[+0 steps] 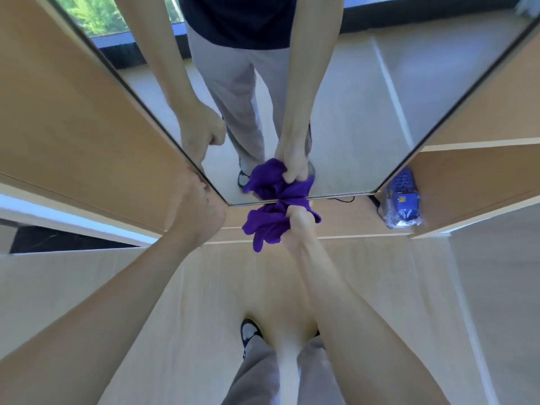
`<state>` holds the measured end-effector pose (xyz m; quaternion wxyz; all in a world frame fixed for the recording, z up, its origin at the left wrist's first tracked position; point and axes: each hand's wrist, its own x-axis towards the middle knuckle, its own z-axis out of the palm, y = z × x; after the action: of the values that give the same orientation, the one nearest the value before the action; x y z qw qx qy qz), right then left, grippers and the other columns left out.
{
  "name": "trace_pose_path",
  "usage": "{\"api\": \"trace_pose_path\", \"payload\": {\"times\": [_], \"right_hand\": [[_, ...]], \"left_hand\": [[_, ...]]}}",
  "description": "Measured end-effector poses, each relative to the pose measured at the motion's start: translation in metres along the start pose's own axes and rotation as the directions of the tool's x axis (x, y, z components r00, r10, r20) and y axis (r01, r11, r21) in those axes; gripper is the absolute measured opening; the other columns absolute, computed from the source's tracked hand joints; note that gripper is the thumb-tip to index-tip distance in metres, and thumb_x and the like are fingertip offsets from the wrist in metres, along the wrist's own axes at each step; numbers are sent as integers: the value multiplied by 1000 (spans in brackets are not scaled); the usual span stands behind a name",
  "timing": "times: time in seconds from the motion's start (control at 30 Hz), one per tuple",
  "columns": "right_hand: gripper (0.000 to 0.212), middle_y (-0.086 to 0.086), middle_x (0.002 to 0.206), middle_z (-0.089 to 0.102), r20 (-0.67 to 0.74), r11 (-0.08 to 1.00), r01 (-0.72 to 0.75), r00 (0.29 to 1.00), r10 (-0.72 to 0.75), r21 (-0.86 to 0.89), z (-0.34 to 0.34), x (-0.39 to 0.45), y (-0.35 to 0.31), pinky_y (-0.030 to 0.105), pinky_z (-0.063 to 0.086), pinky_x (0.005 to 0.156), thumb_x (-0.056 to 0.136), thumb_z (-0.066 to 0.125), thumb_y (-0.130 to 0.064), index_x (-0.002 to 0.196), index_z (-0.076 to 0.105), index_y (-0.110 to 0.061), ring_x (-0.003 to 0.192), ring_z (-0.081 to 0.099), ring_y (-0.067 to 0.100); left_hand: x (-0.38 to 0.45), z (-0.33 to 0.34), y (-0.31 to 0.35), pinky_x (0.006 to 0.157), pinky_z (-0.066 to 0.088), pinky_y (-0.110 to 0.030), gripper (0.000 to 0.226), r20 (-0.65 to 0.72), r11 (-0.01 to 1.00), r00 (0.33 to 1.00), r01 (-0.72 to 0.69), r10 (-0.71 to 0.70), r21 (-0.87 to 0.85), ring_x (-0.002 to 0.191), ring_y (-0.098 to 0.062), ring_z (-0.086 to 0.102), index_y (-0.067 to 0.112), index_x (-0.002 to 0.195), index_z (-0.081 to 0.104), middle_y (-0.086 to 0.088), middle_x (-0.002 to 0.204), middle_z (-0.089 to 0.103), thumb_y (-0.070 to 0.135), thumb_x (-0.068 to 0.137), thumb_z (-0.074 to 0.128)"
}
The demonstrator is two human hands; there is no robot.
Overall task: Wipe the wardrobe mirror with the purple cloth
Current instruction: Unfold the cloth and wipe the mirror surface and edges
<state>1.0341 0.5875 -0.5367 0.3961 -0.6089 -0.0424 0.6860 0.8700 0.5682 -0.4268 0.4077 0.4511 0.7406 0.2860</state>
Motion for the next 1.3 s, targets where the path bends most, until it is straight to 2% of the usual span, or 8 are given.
{"api": "trace_pose_path", "payload": {"times": [0.1, 0.2, 0.3, 0.4, 0.67, 0.8, 0.93, 1.3], "right_hand": [[31, 31, 106, 59, 47, 993, -82, 996, 78, 86, 38, -13, 24, 37, 48, 77, 82, 28, 9, 95, 56, 14, 82, 55, 33], [39, 24, 103, 60, 119, 976, -133, 986, 114, 171, 69, -30, 44, 49, 50, 101, 79, 26, 9, 100, 58, 6, 92, 60, 37], [34, 14, 82, 70, 171, 973, -163, 976, 135, 165, 88, -47, 53, 34, 55, 71, 81, 28, 7, 87, 61, 2, 71, 66, 31], [31, 8, 64, 63, 115, 959, -187, 979, 166, 211, 102, -61, 46, 31, 43, 67, 86, 31, 4, 71, 55, -9, 60, 57, 26], [50, 19, 72, 69, 370, 897, -132, 928, -38, 422, 106, -119, 6, 39, 62, 67, 79, 14, 8, 72, 63, 8, 66, 72, 35], [44, 26, 96, 70, 336, 895, -85, 939, -76, 438, 113, -159, -43, 55, 47, 105, 74, 24, 8, 93, 64, 10, 92, 67, 43], [54, 32, 118, 61, 238, 891, 21, 960, -145, 454, 109, -199, -108, 59, 49, 98, 66, 31, 9, 113, 57, 5, 108, 63, 49], [47, 18, 101, 51, 94, 853, 422, 879, -468, 307, 16, -295, -198, 59, 41, 102, 66, 32, 9, 105, 55, -3, 90, 52, 39]], "left_hand": [[-4, -9, -5, 107, 39, -30, 68, 85, 997, 996, -38, 33, 60, 117, -14, 49, 9, 144, 30, 6, 123, 50, -14, 83, 51], [-5, -24, -10, 87, 42, -28, 64, 134, 984, 991, -51, 28, 172, 97, 6, 53, 22, 125, 32, 24, 107, 47, 13, 65, 49], [-9, -33, -11, 72, 46, -15, 58, 198, 975, 979, -79, 37, 207, 90, 9, 61, 42, 112, 29, 26, 104, 56, 21, 62, 48], [-11, -47, -10, 82, 59, -31, 65, 268, 966, 963, -103, 37, 236, 101, -11, 69, 40, 126, 36, 13, 114, 68, 24, 65, 52], [-27, -79, 14, 97, 41, -14, 87, 354, 968, 925, -200, 135, 154, 118, -7, 58, 41, 143, 46, 26, 120, 61, 31, 57, 49], [-27, -94, 36, 84, 38, 5, 88, 307, 972, 931, -227, 198, 63, 113, 17, 55, 32, 148, 40, 33, 125, 51, -8, 71, 51], [-25, -111, 66, 118, 37, -34, 92, 229, 963, 939, -269, 257, 21, 150, -18, 35, 13, 159, 23, -6, 163, 34, -26, 81, 52], [-9, -147, 184, 109, 43, -44, 99, 44, 887, 886, -462, 461, 13, 149, -22, 34, 30, 161, 11, -1, 169, 20, 0, 86, 69]]}}
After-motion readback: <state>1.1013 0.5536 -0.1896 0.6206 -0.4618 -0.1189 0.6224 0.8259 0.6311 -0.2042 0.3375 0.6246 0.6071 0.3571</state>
